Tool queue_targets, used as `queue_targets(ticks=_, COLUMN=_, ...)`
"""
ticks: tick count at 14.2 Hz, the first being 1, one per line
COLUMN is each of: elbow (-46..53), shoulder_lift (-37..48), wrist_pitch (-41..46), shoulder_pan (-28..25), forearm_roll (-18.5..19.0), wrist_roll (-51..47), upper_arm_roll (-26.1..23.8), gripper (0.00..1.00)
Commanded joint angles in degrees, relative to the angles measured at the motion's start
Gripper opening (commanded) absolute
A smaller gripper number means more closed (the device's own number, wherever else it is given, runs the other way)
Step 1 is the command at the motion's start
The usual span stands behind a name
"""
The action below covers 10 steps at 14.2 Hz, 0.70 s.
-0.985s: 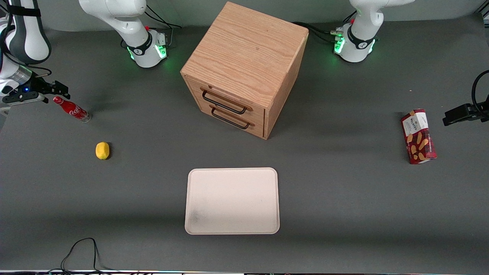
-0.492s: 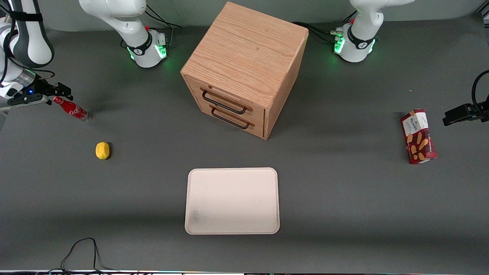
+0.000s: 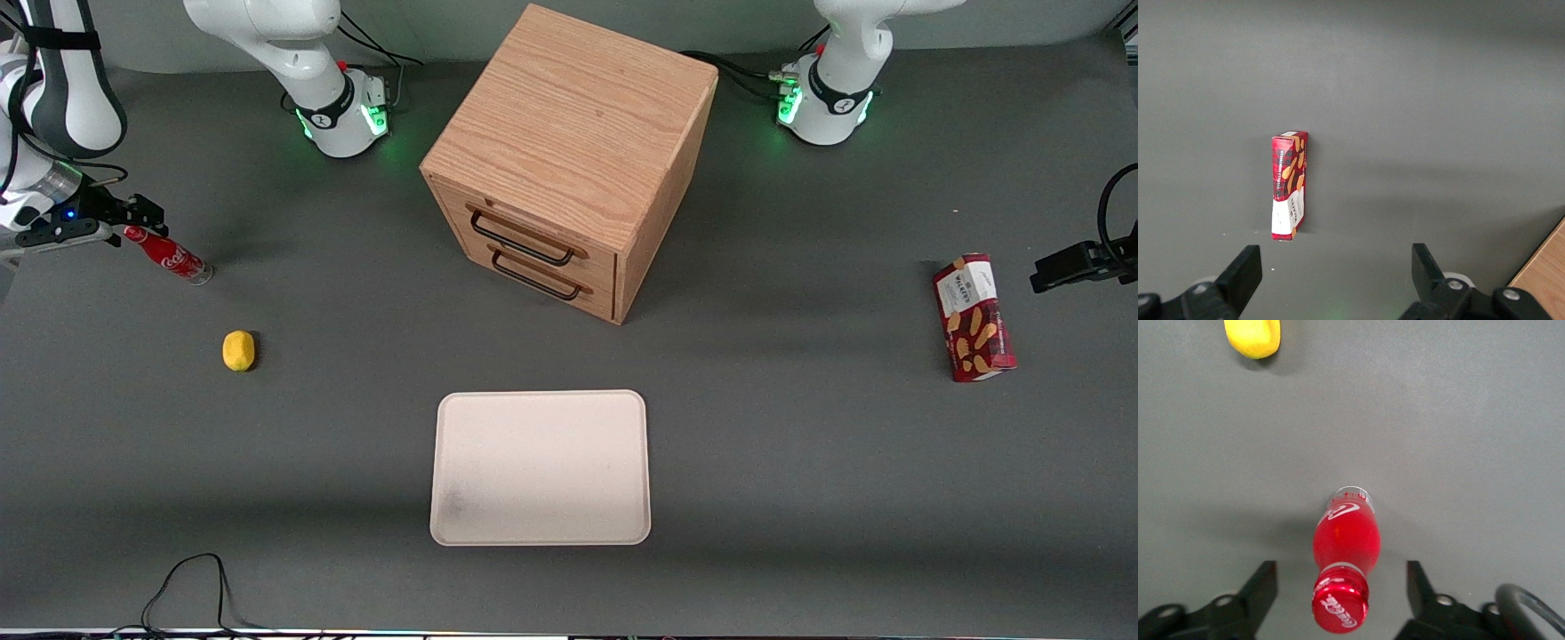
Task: Place coke bottle on tray
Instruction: 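Lower the open right gripper over the bottle's cap end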
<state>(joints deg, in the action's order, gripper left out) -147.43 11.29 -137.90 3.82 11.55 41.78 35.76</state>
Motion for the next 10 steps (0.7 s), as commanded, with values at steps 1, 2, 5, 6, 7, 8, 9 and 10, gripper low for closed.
queue_targets(ticks=1, elbow=0.3, shoulder_lift=0.14, wrist_pitch=-0.18, shoulder_pan=0.05, forearm_roll=-1.44, wrist_roll=2.17, upper_arm_roll=-0.16, gripper=0.45)
queue_targets(ticks=2, elbow=0.3, shoulder_lift=0.22, wrist_pitch=-0.09, shoulder_pan=0.05, forearm_roll=-1.44, wrist_roll=2.17, upper_arm_roll=-0.16, gripper=0.35)
queue_targets(ticks=5, elbow=0.38, shoulder_lift=0.4, wrist_pitch=0.18, shoulder_pan=0.05, forearm_roll=-1.44, wrist_roll=2.34, upper_arm_roll=-0.16, gripper=0.18)
queue_targets(ticks=6, elbow=0.39, shoulder_lift=0.49, wrist_pitch=0.18, shoulder_pan=0.05, forearm_roll=-1.44, wrist_roll=2.34, upper_arm_roll=-0.16, gripper=0.15)
queue_targets(ticks=7, elbow=0.39, shoulder_lift=0.49, wrist_pitch=0.26, shoulder_pan=0.05, forearm_roll=-1.44, wrist_roll=2.34, upper_arm_roll=-0.16, gripper=0.14)
queue_targets(ticks=8, elbow=0.56, shoulder_lift=0.75, wrist_pitch=0.44, shoulder_pan=0.05, forearm_roll=-1.44, wrist_roll=2.26, upper_arm_roll=-0.25, gripper=0.14)
queue_targets(ticks=9, elbow=1.17, shoulder_lift=1.54, wrist_pitch=1.22, shoulder_pan=0.22, forearm_roll=-1.44, wrist_roll=1.91, upper_arm_roll=-1.64, gripper=0.14)
queue_targets(ticks=10, elbow=2.48, shoulder_lift=2.33, wrist_pitch=3.14, shoulder_pan=0.4, forearm_roll=-1.44, wrist_roll=1.21, upper_arm_roll=-3.13, gripper=0.14)
